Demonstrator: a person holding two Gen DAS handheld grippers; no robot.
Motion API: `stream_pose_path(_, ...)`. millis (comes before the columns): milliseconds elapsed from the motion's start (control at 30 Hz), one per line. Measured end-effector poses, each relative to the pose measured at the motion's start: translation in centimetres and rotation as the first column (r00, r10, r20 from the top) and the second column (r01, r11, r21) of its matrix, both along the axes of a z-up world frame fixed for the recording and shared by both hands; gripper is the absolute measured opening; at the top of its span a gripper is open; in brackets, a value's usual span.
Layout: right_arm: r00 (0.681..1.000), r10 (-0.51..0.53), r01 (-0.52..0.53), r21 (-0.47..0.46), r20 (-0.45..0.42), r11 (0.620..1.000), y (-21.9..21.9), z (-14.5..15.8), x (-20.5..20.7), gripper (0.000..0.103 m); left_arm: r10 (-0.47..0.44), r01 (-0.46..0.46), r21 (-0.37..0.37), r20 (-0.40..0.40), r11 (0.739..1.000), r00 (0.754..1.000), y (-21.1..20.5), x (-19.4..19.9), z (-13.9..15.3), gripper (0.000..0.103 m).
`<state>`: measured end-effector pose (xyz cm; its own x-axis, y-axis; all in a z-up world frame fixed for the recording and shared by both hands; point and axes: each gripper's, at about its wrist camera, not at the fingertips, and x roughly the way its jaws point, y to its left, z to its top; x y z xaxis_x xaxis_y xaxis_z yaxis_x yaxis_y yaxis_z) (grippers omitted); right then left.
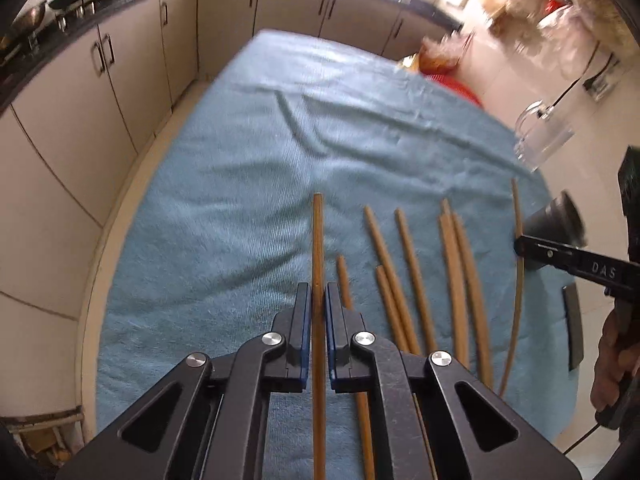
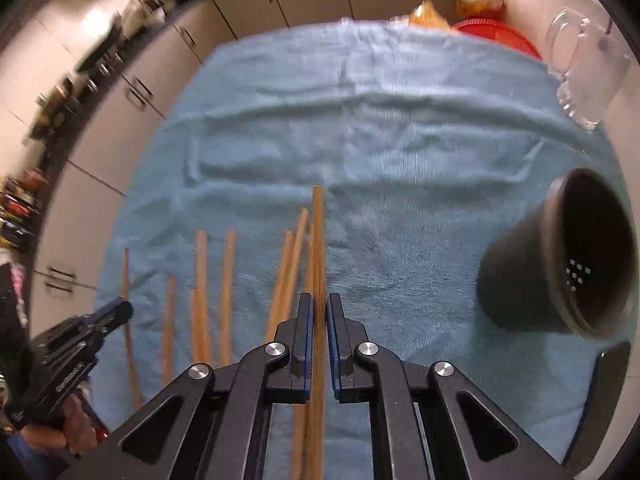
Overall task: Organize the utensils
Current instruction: 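Lift the held chopsticks upright with both grippers and carry them toward the black cup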
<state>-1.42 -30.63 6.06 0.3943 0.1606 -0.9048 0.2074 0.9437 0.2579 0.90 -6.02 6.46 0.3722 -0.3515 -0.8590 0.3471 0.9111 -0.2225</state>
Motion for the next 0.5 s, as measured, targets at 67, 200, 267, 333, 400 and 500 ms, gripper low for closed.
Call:
stream_pose_path(67, 0.998, -0.012, 0.012, 0.002, 0.056, 1.0, -0.1, 1.5, -1.3, 0.007, -0.005, 0.005, -0.006, 0.048, 1.0, 0.999, 0.0, -0.8, 1.6, 0.006)
stream_pose_path(200, 0.987, -0.033, 0.034, 0.0, 0.16, 0.999, -0.4, 4.1, -4.1, 0.007, -0.014, 0.018, -0.034, 0.109, 0.999, 0.994, 0.1, -1.9, 4.3, 0.006)
stream_pose_path(267, 0.979, -0.049, 0.05, 0.0, 0.198, 0.999, -0.7, 5.2, -5.9, 0.007, -0.021, 0.027, -0.039, 0.144, 0.999, 0.989, 0.1, -2.7, 5.7, 0.006)
stream_pose_path(333, 0.967, -0.066, 0.068, 0.0, 0.244, 0.998, -0.6, 6.2, -7.5, 0.007, -0.031, 0.038, -0.045, 0.165, 0.998, 0.986, 0.0, -3.2, 6.6, 0.006)
stream_pose_path(400, 0.957, -0.072, 0.078, -0.011, 0.28, 0.997, -0.5, 6.9, -8.6, 0.007, -0.044, 0.053, -0.045, 0.183, 0.998, 0.982, -0.3, -3.7, 7.4, 0.006)
stream_pose_path(500, 0.946, -0.088, 0.096, -0.01, 0.313, 0.995, -0.7, 7.9, -10.3, 0.007, -0.057, 0.067, -0.046, 0.195, 0.997, 0.979, -0.4, -4.3, 8.1, 0.006)
